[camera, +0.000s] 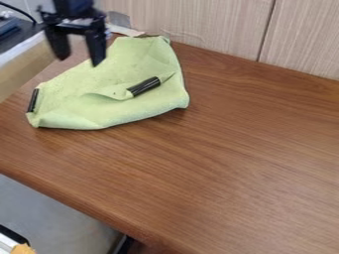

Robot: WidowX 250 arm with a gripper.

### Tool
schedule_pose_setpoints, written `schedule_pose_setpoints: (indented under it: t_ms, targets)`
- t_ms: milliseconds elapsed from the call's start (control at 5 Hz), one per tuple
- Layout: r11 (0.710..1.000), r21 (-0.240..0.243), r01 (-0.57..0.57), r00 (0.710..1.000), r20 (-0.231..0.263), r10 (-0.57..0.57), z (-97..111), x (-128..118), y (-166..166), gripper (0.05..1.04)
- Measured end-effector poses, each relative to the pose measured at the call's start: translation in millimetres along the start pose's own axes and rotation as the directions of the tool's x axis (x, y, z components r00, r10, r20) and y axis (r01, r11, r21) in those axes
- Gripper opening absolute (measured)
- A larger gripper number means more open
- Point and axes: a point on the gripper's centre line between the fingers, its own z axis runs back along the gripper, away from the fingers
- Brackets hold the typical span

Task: Fold the cloth from bottom left to right side

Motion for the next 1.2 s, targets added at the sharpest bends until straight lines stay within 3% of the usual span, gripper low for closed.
schedule_pose_setpoints:
  t_ms: [400,600,1000,1200]
  targets:
    - [0.993,-0.028,-0.113,0.993,0.031,0.114,-22,-33,32,0.999]
    - [0.985,-0.018,-0.171,0.984,0.051,0.172,-32,-41,44,0.999]
    - [0.977,-0.018,-0.214,0.977,-0.008,0.214,-60,-45,66,0.95]
    - [0.975,0.044,-0.219,0.976,0.003,0.219,-62,-41,70,0.66]
